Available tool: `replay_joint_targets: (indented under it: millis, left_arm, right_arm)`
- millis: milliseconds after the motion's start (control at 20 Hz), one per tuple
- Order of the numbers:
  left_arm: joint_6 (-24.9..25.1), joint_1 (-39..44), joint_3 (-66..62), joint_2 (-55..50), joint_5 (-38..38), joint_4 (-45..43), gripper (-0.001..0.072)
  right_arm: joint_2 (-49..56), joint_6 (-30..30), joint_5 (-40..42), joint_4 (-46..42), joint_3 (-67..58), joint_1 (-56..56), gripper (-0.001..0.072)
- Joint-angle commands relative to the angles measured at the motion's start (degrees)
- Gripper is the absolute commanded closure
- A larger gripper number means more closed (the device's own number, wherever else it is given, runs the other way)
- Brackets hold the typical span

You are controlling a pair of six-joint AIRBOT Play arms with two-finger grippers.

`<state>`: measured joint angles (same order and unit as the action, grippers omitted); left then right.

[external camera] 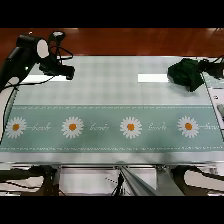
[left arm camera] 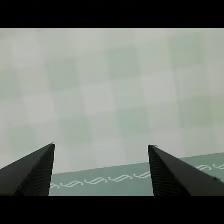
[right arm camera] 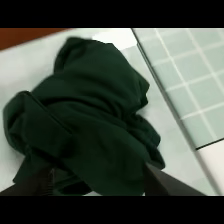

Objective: Fold the shirts.

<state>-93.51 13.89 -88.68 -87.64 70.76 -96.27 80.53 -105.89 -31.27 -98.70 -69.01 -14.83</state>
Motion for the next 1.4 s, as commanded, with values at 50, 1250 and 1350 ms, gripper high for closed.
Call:
replay_joint_targets:
  millis: [50,1250,1350]
  left_arm:
    - [0.00,-2.16,-0.04,-0.28,1.36,0.07,-0.0011]
    - [0.04,5.79,-30.84,14.36,1.64,0.96,-0.0010]
    - [0.02,7.56,-31.41,20.02,0.15,0.96,-0.0010]
  right_arm:
    - [9.27,-1.81,2.21,6.16,-0.31,-2.25,0.0111]
    - [-27.56,12.85,17.73,21.88,-0.33,6.51,0.0693]
    - [-34.45,12.83,17.44,21.90,-0.33,8.46,0.0693]
